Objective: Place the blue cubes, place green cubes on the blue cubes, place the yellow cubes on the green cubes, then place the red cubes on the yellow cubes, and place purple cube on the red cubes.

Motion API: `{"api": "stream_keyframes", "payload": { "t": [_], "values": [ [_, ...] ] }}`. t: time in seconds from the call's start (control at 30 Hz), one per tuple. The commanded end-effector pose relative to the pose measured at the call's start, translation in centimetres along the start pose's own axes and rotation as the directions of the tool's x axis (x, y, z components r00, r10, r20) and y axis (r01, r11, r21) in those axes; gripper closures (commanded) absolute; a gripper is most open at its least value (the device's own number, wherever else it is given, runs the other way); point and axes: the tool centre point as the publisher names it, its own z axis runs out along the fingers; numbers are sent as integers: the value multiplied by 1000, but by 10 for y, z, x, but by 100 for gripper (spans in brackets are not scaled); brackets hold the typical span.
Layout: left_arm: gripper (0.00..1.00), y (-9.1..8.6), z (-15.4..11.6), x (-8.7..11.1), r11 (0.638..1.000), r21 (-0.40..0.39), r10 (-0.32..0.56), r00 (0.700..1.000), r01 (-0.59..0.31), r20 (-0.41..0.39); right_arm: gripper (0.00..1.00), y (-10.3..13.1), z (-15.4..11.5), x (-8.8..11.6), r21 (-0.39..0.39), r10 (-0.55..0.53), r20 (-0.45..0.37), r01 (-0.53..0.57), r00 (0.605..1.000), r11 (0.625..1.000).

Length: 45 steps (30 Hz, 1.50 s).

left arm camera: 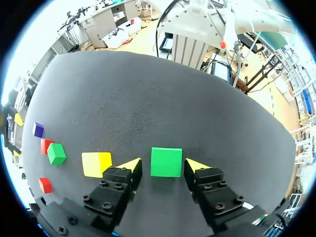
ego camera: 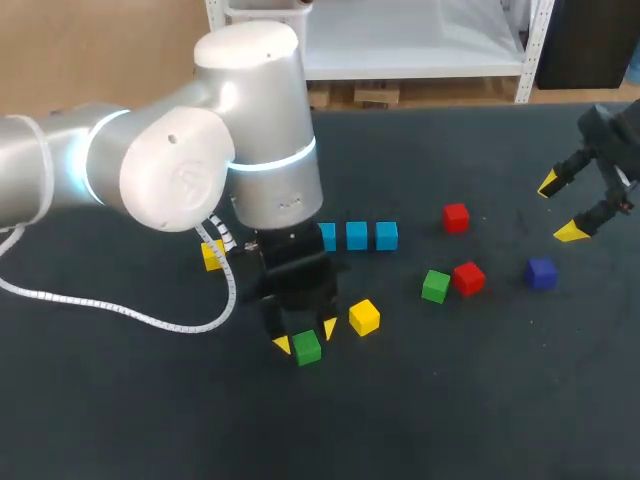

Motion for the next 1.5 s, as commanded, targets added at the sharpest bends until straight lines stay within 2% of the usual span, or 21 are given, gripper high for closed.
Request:
{"api": "stream_keyframes", "payload": {
  "t": [0.03, 0.1, 0.13, 0.23, 0.3, 0.33, 0.37, 0.4, 0.53, 0.67, 0.77, 1.0, 1.1, 1.3, 1.5],
  "values": [
    [50, 1, 2, 3, 1000, 6, 3, 1000, -3, 2, 0, 0, 0, 0, 0, -1, 1, 1, 1000, 1000],
    [53, 1, 2, 3, 1000, 7, 3, 1000, -3, 1, 0, 0, 0, 0, 0, -1, 1, 1, 1000, 1000],
    [60, 0, 2, 4, 1000, 7, 2, 1000, -2, 0, 0, 0, 0, 0, 0, -1, 1, 1, 1000, 1000],
    [62, -1, 1, 3, 1000, 7, 0, 1000, 0, -2, 0, 0, 0, 0, 0, -1, 1, 1, 1000, 1000],
    [73, -1, 1, 3, 1000, 4, -2, 1000, 2, -3, 0, 0, 0, 0, 0, -1, 1, 1, 1000, 1000],
    [81, -2, 1, 2, 1000, 2, -3, 1000, 3, -3, 0, 0, 0, 0, 0, -1, 1, 1, 1000, 1000],
    [93, -2, 0, 2, 1000, -1, -5, 1000, 5, -4, 0, 0, 0, 0, 0, -1, 1, 1, 1000, 1000],
    [100, -3, -1, 1, 1000, -6, -8, 1000, 8, -4, 0, 0, 0, 0, 0, -1, 1, 1, 1000, 1000],
    [100, -4, -8, -4, 999, -39, -28, 1000, 28, 2, 0, 0, 0, 0, 0, -1, 1, 1, 1000, 1000],
    [100, -1, -27, -9, 990, -101, -91, 996, 93, 24, 0, 0, 0, 0, 0, -1, 1, 1, 1000, 1000],
    [100, 7, -42, -9, 981, -120, -152, 988, 154, 22, 0, 0, 0, 0, 0, -1, 1, 1, 1000, 1000],
    [100, 35, -73, 12, 955, -172, -247, 969, 242, -8, 0, 0, 0, 0, 0, -1, 1, 1, 1000, 1000],
    [100, 49, -82, 24, 948, -152, -286, 958, 278, -31, 0, 0, 0, 0, 0, -1, 1, 1, 1000, 1000],
    [100, 66, -91, 42, 905, -169, -400, 916, 391, -21, 0, 0, 0, 0, 0, -1, 1, 1, 1000, 1000],
    [100, 83, -90, 54, 847, -172, -504, 863, 503, 43, 0, 0, 0, 0, 0, -1, 1, 1, 1000, 1000]
  ]
}}
